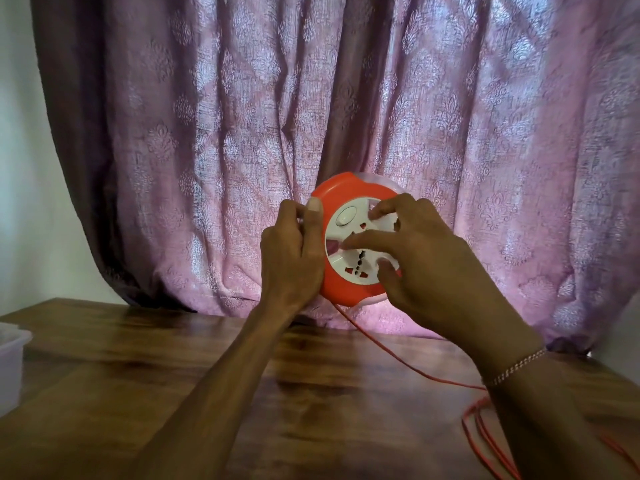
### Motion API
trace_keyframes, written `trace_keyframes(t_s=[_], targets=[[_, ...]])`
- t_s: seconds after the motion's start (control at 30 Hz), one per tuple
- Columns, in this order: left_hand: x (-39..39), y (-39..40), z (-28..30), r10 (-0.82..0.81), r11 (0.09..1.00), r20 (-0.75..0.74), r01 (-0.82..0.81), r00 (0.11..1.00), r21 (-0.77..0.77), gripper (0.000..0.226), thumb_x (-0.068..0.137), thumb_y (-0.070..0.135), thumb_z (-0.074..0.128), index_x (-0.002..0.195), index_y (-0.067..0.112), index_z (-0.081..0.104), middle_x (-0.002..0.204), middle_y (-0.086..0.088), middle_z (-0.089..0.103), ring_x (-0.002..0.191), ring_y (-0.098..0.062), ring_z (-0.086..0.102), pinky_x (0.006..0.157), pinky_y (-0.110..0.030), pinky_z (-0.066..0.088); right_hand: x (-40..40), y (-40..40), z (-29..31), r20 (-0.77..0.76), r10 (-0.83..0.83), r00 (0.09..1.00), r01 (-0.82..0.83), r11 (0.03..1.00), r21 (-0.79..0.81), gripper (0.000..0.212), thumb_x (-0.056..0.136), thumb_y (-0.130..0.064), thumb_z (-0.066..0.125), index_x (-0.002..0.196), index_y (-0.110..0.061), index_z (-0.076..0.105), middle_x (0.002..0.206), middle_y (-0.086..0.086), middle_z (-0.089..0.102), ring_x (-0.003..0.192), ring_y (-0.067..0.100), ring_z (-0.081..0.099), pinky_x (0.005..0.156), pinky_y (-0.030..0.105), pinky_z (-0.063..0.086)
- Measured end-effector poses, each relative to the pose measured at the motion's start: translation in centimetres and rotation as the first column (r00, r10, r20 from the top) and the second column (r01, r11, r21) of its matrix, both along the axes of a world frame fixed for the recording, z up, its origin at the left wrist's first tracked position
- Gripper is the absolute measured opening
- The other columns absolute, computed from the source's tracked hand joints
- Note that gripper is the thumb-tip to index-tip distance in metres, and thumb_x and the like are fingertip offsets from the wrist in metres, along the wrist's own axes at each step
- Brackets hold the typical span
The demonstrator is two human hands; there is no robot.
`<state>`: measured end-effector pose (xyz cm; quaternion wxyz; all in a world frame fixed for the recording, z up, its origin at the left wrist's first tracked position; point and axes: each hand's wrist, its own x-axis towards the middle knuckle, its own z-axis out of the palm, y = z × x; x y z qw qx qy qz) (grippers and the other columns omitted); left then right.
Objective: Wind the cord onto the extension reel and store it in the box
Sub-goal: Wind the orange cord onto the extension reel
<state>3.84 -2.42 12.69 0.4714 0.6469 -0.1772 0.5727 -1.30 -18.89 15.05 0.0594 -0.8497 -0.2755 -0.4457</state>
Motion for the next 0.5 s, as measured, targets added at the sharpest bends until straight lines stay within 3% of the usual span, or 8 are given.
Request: trace_keyframes(t_s=[0.13,0.3,0.43,0.5], targets=[[-0.1,0.0,0.1,-0.014,1.0,0.014,0.014,1.0,0.004,0.03,0.103,0.036,0.04,0.082,0.015,0.048,0.06,0.016,0.054,0.057,0.007,0.058,0.047,-0.007,0.037,-0.1,0.9,-0.2,-0.012,-0.078,0.997,0.077,0.994,-0.075,0.063,0.078,-0.005,0.069,0.123,-0.048,0.061,0.143,0.006,0.041,0.133,0.03,0.037,0.075,0.046,0.055],[0.2,0.2,0.1,0.016,1.0,0.015,-0.016,1.0,0.024,0.029,0.101,0.039,0.039,0.081,0.018,0.047,0.058,0.015,0.054,0.057,0.004,0.058,0.047,-0.008,0.035,0.1,1.1,-0.7,0.11,-0.103,0.989,0.108,0.993,-0.042,0.059,0.074,-0.009,0.071,0.117,-0.049,0.064,0.126,0.009,0.056,0.119,0.032,0.053,0.067,0.041,0.054],[0.1,0.0,0.0,0.027,0.999,0.02,-0.027,0.999,0.032,0.029,0.101,0.037,0.041,0.08,0.018,0.046,0.053,0.014,0.049,0.052,0.003,0.055,0.046,-0.008,0.032,-0.2,1.2,-0.9,0.103,-0.141,0.985,0.139,0.99,0.023,0.058,0.076,-0.029,0.066,0.124,-0.059,0.054,0.112,0.002,0.061,0.103,0.028,0.062,0.065,0.036,0.051],[0.2,-0.1,0.0,0.024,0.999,0.015,-0.025,1.0,0.038,0.029,0.101,0.037,0.042,0.08,0.017,0.046,0.05,0.012,0.047,0.05,0.002,0.053,0.045,-0.01,0.032,-0.3,1.3,-0.8,0.111,-0.165,0.98,0.156,0.984,0.084,0.058,0.075,-0.047,0.065,0.129,-0.059,0.049,0.11,-0.001,0.069,0.095,0.029,0.065,0.068,0.037,0.052]])
